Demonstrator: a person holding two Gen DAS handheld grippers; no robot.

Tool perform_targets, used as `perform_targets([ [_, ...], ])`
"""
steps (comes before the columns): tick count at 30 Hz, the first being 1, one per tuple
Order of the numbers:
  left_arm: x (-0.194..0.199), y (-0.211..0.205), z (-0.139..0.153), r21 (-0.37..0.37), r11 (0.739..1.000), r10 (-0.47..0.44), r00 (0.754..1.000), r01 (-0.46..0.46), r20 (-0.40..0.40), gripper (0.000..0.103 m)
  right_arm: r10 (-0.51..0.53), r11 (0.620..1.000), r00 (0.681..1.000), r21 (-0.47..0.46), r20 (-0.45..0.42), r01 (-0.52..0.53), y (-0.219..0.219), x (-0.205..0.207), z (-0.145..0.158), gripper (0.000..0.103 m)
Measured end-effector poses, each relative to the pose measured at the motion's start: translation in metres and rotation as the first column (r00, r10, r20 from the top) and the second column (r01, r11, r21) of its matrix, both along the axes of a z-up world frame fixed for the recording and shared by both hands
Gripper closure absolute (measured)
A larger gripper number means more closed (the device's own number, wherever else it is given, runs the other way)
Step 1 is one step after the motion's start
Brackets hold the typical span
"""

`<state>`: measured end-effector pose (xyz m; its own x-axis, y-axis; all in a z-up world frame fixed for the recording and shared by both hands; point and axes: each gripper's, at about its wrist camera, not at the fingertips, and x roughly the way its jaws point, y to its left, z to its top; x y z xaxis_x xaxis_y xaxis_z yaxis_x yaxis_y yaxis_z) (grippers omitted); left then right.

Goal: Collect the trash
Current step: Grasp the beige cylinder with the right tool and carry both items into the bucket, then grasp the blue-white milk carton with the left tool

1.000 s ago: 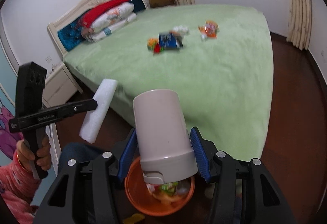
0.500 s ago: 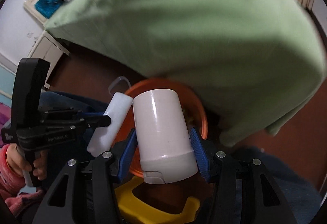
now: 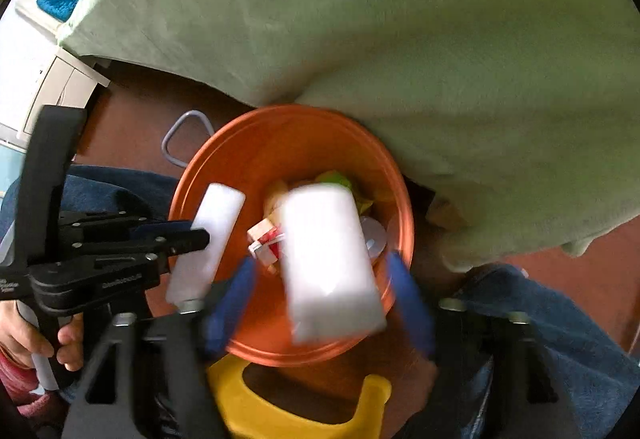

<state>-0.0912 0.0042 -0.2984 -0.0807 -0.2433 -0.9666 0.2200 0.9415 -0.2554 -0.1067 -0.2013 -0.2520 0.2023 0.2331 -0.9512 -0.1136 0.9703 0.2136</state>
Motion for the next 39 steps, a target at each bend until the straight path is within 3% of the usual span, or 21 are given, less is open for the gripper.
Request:
perform_targets([
  [2,0.0,0.002,0.001,0.026,1.0,0.016,1.0,-0.016,0.005,0.05,0.006,1.0,1.0,-0.021,0.025,-0.005,-0.001,0.0,0.005,0.027],
  [4,0.001,0.006,0.002,0.021,0.999,0.025,1.0,-0.026,0.009,0.048,-0.005,1.0,0.999,-0.017,0.032,0.006,-0.005,0.001,0.005,0.027],
  [6,0.001,0.007,0.003,0.027,0.999,0.027,1.0,-0.028,0.011,0.037,-0.023,1.0,0.999,-0.002,0.027,0.023,-0.009,0.002,0.007,0.026],
  [10,0.0,0.006,0.002,0.035,0.999,0.021,1.0,-0.022,0.016,0.03,-0.043,0.999,0.999,0.002,0.024,0.043,-0.015,0.001,0.006,0.026],
  [18,0.0,0.006,0.006,0.052,0.998,0.016,0.999,-0.019,0.042,0.026,-0.085,0.996,0.996,0.028,0.036,0.084,-0.021,0.002,0.011,0.024],
  [27,-0.001,-0.001,0.036,0.089,0.996,-0.034,0.99,0.021,0.14,0.023,-0.11,0.994,0.991,0.034,0.079,0.108,-0.022,0.002,0.028,0.023],
  [34,0.011,0.007,0.081,0.057,0.998,-0.009,0.968,-0.006,0.252,0.022,-0.119,0.992,0.977,0.049,0.177,0.112,-0.025,-0.001,0.064,0.022],
  [39,0.027,0.014,0.132,-0.005,0.999,0.031,0.927,-0.031,0.374,0.022,-0.141,0.988,0.961,0.092,0.236,0.123,-0.03,0.001,0.089,0.021],
])
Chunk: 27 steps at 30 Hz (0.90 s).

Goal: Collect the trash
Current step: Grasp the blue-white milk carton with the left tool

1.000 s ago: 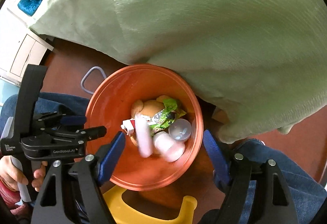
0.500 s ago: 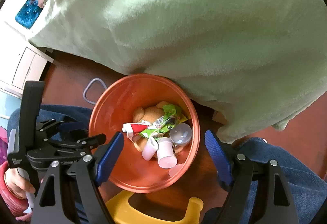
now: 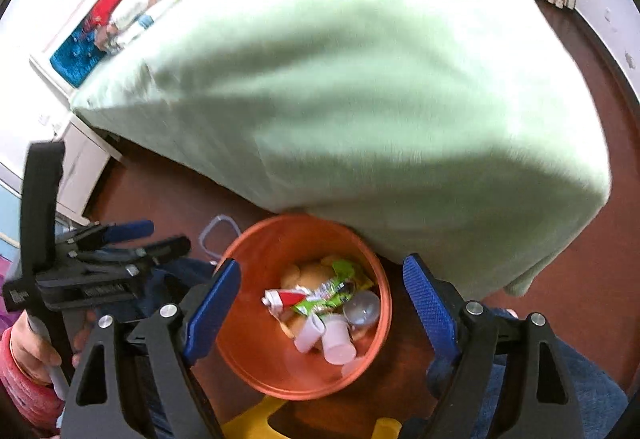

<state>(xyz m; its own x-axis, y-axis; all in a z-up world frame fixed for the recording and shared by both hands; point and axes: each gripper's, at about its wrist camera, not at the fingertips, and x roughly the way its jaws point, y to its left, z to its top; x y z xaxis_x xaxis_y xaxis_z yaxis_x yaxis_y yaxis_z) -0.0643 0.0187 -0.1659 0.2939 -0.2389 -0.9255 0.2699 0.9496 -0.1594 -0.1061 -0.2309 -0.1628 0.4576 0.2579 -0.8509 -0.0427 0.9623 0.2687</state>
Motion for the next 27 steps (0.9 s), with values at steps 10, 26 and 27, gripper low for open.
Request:
perform_targets([
  [10,0.066,0.006,0.1,-0.098,0.994,0.07,0.965,-0.046,0.254,0.017,0.039,0.999,0.996,0.028,0.076,-0.041,0.007,-0.005,0.02,0.021],
  [26,0.241,-0.072,0.14,-0.032,0.999,-0.025,0.916,0.041,0.4,0.016,0.043,0.998,0.995,0.041,0.09,-0.046,0.005,-0.008,0.022,0.02],
  [27,0.252,-0.073,0.138,-0.03,0.999,-0.015,0.919,0.029,0.395,0.016,0.045,0.998,0.995,0.038,0.091,-0.048,0.005,-0.008,0.022,0.02],
])
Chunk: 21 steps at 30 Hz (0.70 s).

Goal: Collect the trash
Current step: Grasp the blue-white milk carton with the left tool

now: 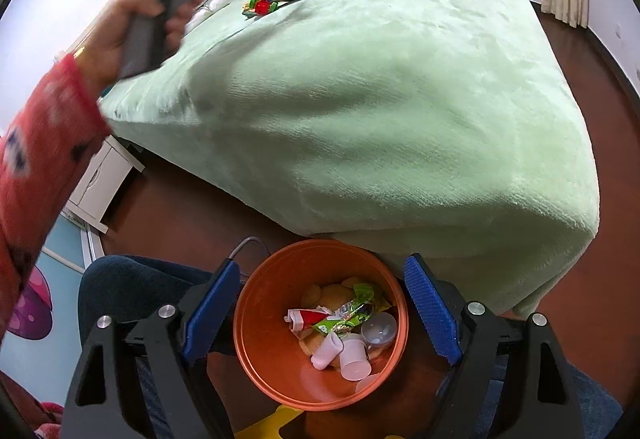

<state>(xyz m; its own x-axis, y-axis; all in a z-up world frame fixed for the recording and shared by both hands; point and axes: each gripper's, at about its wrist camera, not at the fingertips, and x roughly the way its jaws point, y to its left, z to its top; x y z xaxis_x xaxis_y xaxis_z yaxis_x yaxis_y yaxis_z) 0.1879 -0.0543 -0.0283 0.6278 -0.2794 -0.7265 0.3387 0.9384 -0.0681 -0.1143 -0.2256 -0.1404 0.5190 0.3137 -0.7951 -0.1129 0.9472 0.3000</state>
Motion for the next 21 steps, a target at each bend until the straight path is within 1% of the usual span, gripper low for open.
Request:
perform_targets([
  [2,0.016,-0.004,-0.005,0.0,1.0,0.002,1.0,-0.002,-0.022,0.016,0.003,1.0,1.0,0.0,-0.001,-0.003,0.0,0.001,-0.001,0.02],
  [3,0.024,-0.007,-0.009,0.019,1.0,0.017,0.999,-0.017,-0.033,0.016,0.003,1.0,1.0,0.002,-0.003,-0.003,0.0,0.002,-0.001,0.02],
  [5,0.032,-0.012,-0.012,0.035,0.999,0.023,0.999,-0.022,-0.034,0.016,0.004,1.0,1.0,0.004,-0.006,-0.004,0.0,0.004,-0.002,0.02],
  [6,0.036,-0.014,-0.014,0.03,0.999,0.017,0.999,-0.016,-0.045,0.017,0.003,1.0,1.0,0.004,-0.007,-0.003,0.0,0.004,-0.003,0.02],
  [7,0.037,-0.015,-0.015,0.028,1.0,0.016,0.999,-0.014,-0.05,0.022,0.002,1.0,1.0,0.006,-0.008,-0.001,-0.001,0.005,-0.003,0.02],
  [8,0.038,-0.016,-0.016,0.031,0.999,0.014,0.998,-0.013,-0.057,0.034,0.001,1.0,1.0,0.008,-0.01,-0.001,-0.001,0.005,-0.003,0.02],
  [9,0.039,-0.017,-0.018,0.039,0.999,0.013,0.997,-0.01,-0.074,0.034,0.0,1.0,1.0,0.008,-0.011,0.0,-0.001,0.005,-0.004,0.02],
  [13,0.032,-0.017,-0.016,0.048,0.999,0.001,0.998,0.001,-0.057,0.035,-0.003,1.0,1.0,0.01,-0.006,0.003,-0.002,0.006,-0.002,0.02],
  [17,0.025,-0.008,-0.004,-0.013,1.0,-0.003,0.999,0.002,-0.042,0.035,0.002,1.0,1.0,0.012,0.001,-0.002,-0.001,0.005,0.001,0.02],
  [21,0.0,0.009,0.026,-0.102,0.994,-0.024,1.0,0.025,0.005,0.035,0.003,1.0,1.0,0.008,0.017,-0.003,-0.002,0.004,0.009,0.02],
])
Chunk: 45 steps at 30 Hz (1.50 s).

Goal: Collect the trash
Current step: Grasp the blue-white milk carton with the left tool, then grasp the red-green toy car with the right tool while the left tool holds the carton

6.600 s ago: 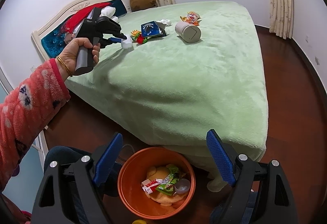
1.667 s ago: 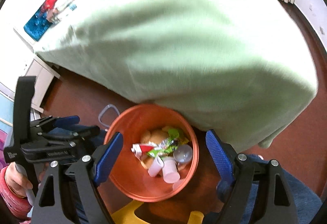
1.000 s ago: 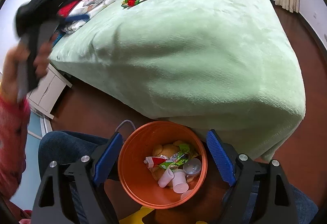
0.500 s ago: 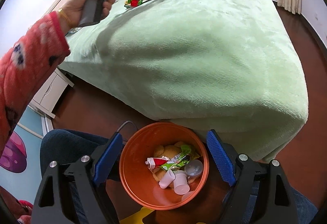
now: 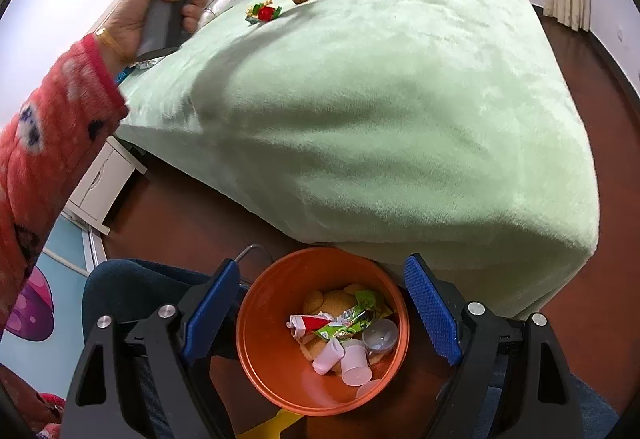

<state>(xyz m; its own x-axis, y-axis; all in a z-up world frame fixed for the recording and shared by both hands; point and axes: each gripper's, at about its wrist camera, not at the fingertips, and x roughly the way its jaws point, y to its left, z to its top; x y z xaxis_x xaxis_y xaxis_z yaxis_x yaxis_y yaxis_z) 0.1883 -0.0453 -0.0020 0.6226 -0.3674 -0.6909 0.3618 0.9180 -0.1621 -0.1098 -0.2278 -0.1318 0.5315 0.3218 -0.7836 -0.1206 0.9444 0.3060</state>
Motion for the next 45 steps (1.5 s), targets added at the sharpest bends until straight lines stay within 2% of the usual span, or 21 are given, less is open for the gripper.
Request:
perform_targets([
  [4,-0.033,0.027,0.026,-0.078,0.997,-0.007,0.999,0.009,0.032,0.035,-0.001,1.0,1.0,-0.007,0.024,0.001,0.0,0.006,0.011,0.02],
  [10,-0.091,0.074,0.034,-0.097,0.995,0.005,0.998,0.001,0.066,0.035,0.017,1.0,0.997,-0.025,0.078,-0.015,0.009,0.019,0.03,0.02],
  [14,-0.128,0.102,0.014,-0.08,0.996,0.035,0.999,-0.033,0.034,0.035,0.044,0.998,0.991,-0.06,0.129,-0.037,0.017,0.04,0.049,0.02],
  [19,-0.169,0.138,-0.028,-0.061,0.992,0.105,0.994,-0.107,-0.038,0.035,0.098,0.989,0.973,-0.131,0.21,-0.071,0.035,0.086,0.079,0.02],
  [25,-0.195,0.167,-0.065,-0.05,0.981,0.182,0.979,-0.187,-0.095,0.035,0.175,0.977,0.952,-0.165,0.25,-0.136,0.07,0.177,0.104,0.02],
  [27,-0.198,0.172,-0.071,-0.056,0.979,0.191,0.975,-0.198,-0.112,0.035,0.182,0.972,0.956,-0.188,0.232,-0.139,0.083,0.208,0.104,0.02],
  [30,-0.201,0.177,-0.074,-0.059,0.978,0.194,0.975,-0.202,-0.112,0.035,0.167,0.977,0.97,-0.166,0.179,-0.137,0.097,0.253,0.098,0.02],
  [32,-0.201,0.178,-0.072,-0.063,0.977,0.194,0.976,-0.201,-0.102,0.035,0.136,0.984,0.982,-0.134,0.132,-0.119,0.104,0.287,0.091,0.02],
  [37,-0.202,0.181,-0.071,-0.08,0.978,0.185,0.978,-0.193,-0.098,0.035,0.057,0.998,0.998,-0.028,0.023,-0.057,0.107,0.335,0.069,0.022],
  [40,-0.203,0.182,-0.072,-0.081,0.978,0.183,0.978,-0.191,-0.098,0.035,0.026,0.999,0.999,0.028,-0.043,-0.024,0.105,0.351,0.057,0.034],
  [42,-0.203,0.183,-0.073,-0.088,0.977,0.183,0.978,-0.192,-0.102,0.035,0.002,1.0,0.997,0.023,-0.072,-0.001,0.105,0.356,0.05,0.047],
  [43,-0.203,0.183,-0.073,-0.092,0.977,0.182,0.978,-0.192,-0.104,0.035,-0.01,1.0,0.997,0.026,-0.08,0.012,0.103,0.356,0.048,0.049],
  [45,-0.203,0.184,-0.073,-0.094,0.977,0.182,0.978,-0.192,-0.106,0.035,-0.017,0.999,0.996,0.042,-0.083,0.021,0.1,0.352,0.049,0.063],
])
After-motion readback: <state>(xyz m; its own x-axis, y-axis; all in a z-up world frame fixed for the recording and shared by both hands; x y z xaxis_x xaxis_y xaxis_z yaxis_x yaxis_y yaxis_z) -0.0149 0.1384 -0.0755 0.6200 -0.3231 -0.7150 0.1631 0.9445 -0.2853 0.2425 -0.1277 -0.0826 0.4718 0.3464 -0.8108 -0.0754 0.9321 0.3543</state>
